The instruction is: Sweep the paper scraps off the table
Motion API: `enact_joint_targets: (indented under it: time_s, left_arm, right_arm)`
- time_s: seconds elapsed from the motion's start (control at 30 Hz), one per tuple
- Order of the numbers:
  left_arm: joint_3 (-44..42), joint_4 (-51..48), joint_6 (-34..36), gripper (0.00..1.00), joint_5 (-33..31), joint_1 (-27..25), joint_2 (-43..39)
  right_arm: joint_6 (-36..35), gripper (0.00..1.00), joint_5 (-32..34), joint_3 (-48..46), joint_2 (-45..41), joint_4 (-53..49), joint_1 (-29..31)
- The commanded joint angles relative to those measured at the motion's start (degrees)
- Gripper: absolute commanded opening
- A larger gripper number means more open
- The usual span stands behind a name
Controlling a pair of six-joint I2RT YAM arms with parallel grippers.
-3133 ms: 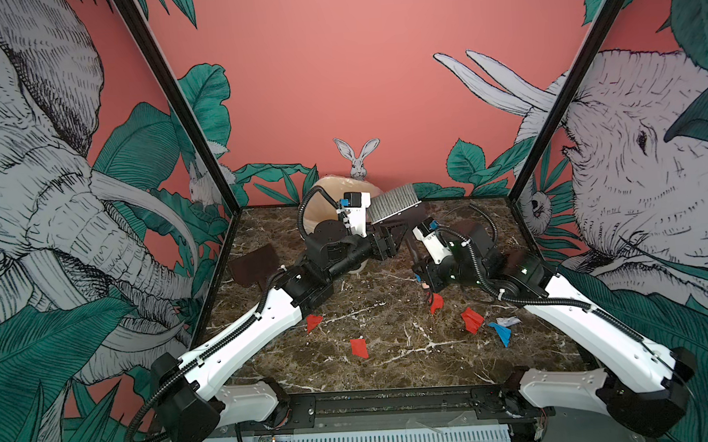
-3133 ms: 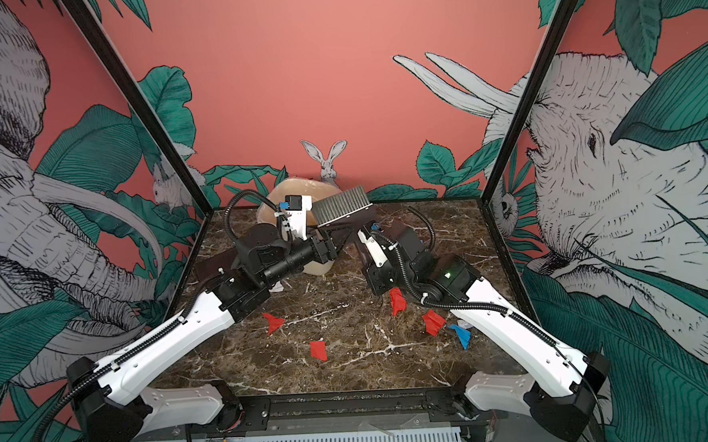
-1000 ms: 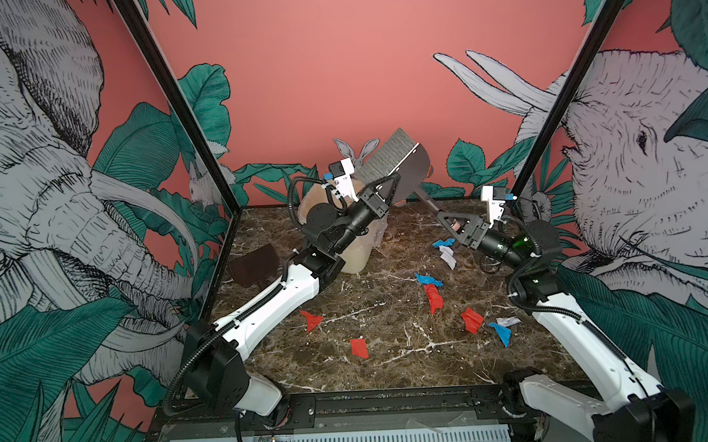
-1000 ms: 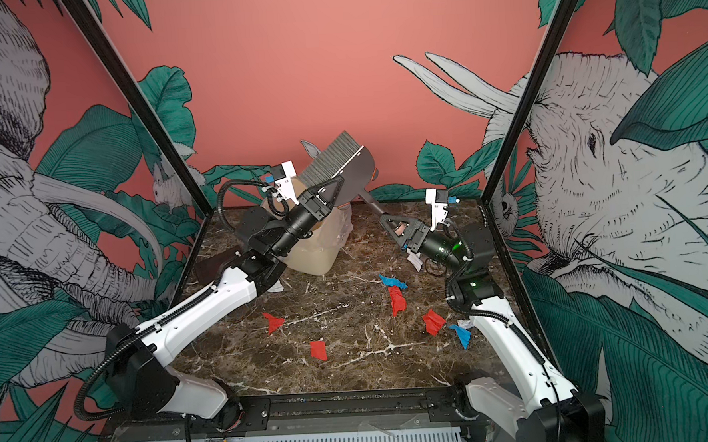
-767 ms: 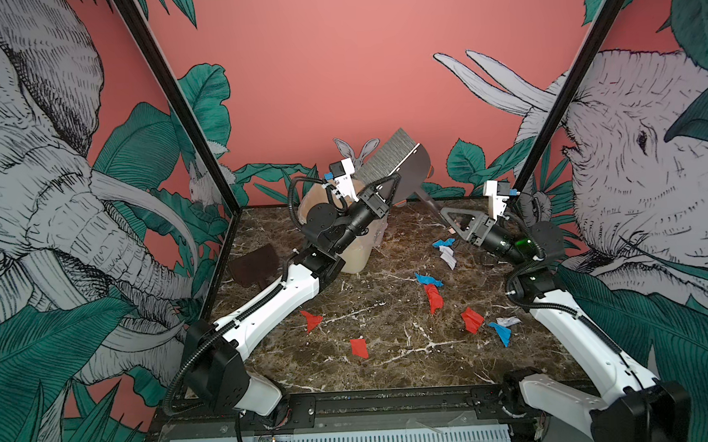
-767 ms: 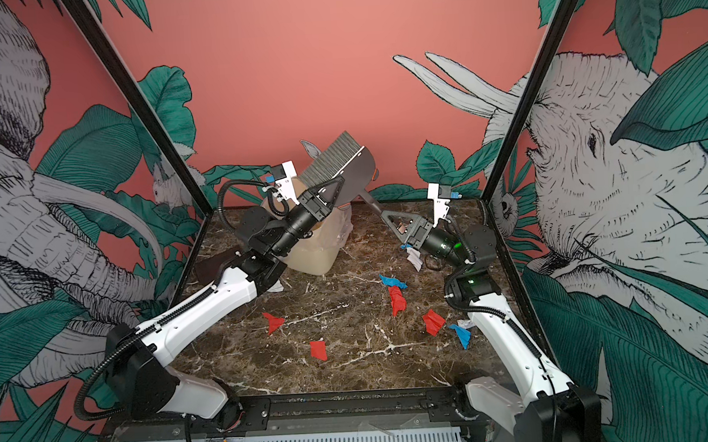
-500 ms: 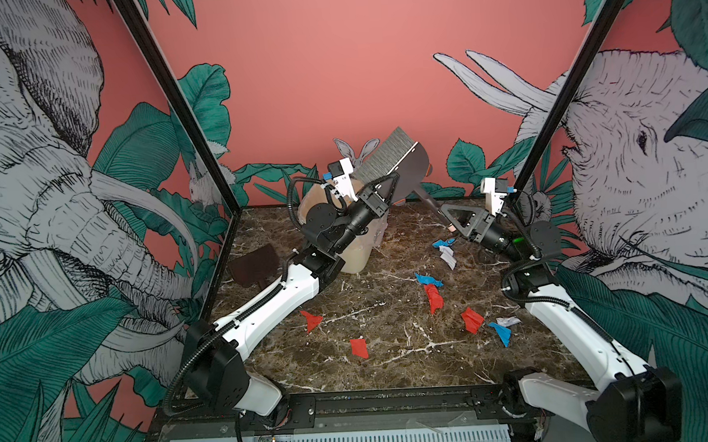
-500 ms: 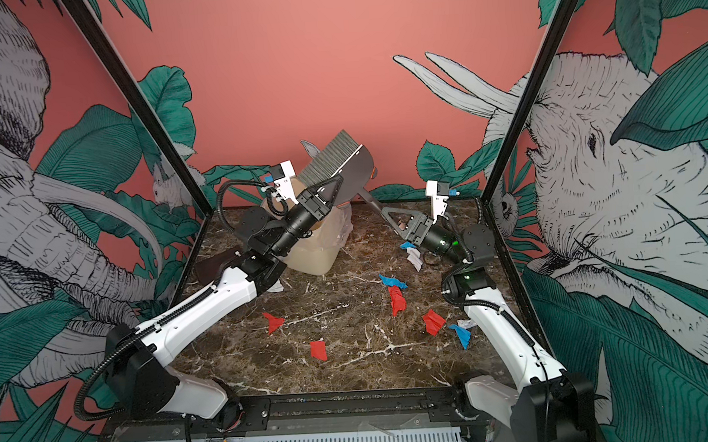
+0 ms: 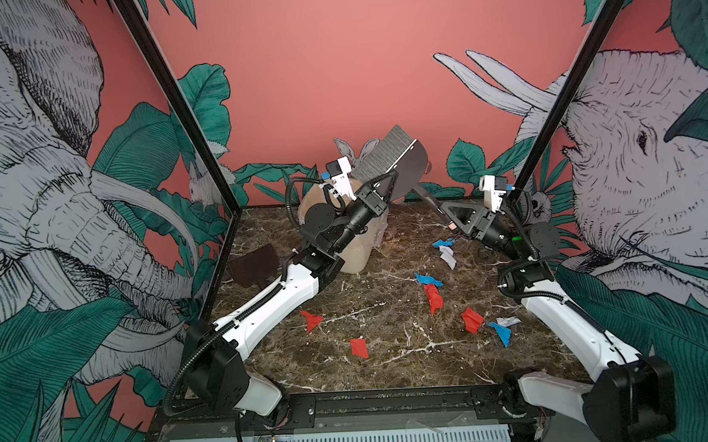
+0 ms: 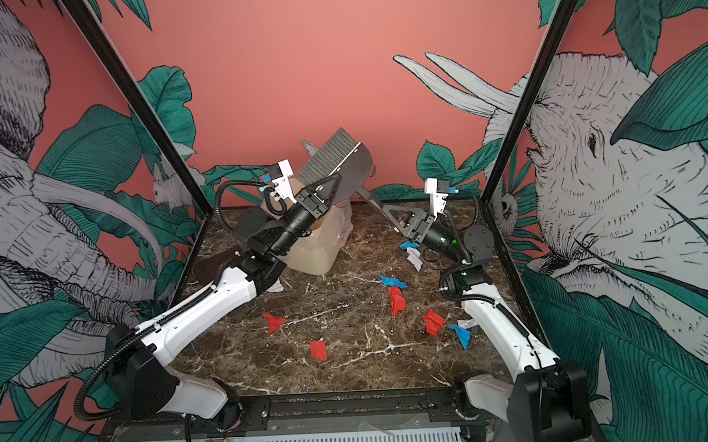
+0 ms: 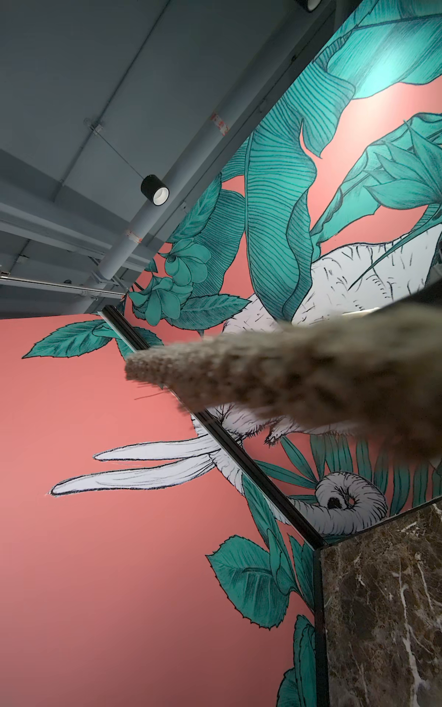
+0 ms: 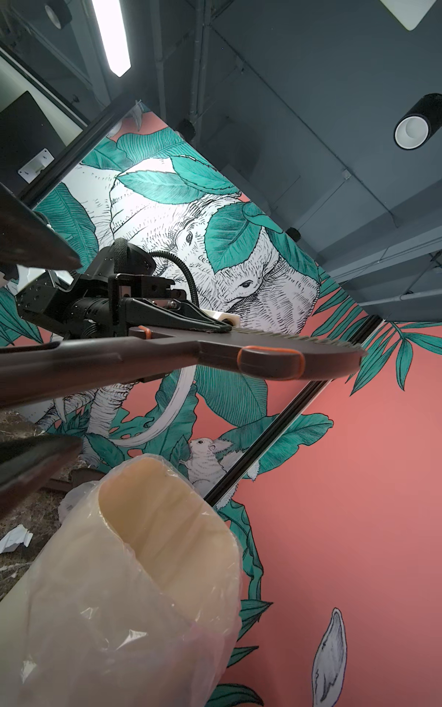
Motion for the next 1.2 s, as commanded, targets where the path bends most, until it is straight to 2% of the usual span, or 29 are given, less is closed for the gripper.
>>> enact_joint_targets:
  time_s: [0.0, 0.6, 0.67, 0.97, 1.17]
  left_arm:
    - [1.1, 2.5, 0.8, 0.0, -0.4, -0.1, -0.4]
    - [0.5, 1.2, 1.2, 0.0, -0.5, 0.3, -2.3]
    - [-0.2, 0.9, 1.2, 0.0, -0.6, 2.1, -2.9]
    - [-0.4, -0.8, 2.0, 0.0, -0.5, 3.6, -4.8]
    - [-1.3, 2.0, -1.5, 0.0, 0.2, 3.6, -3.2]
  right_arm:
    - [4.5, 0.67, -0.2, 0.9, -0.6, 6.1, 0.2]
    - [4.9, 0.64, -0.8, -1.0, -1.4, 6.0, 0.3]
    - [5.0, 0.64, -0.5, -1.0, -1.4, 6.3, 0.3]
    - [7.0, 0.64, -0.9, -1.9, -0.8, 8.5, 0.3]
    - [6.9, 0.64, -0.9, -0.4, -0.2, 9.0, 0.6]
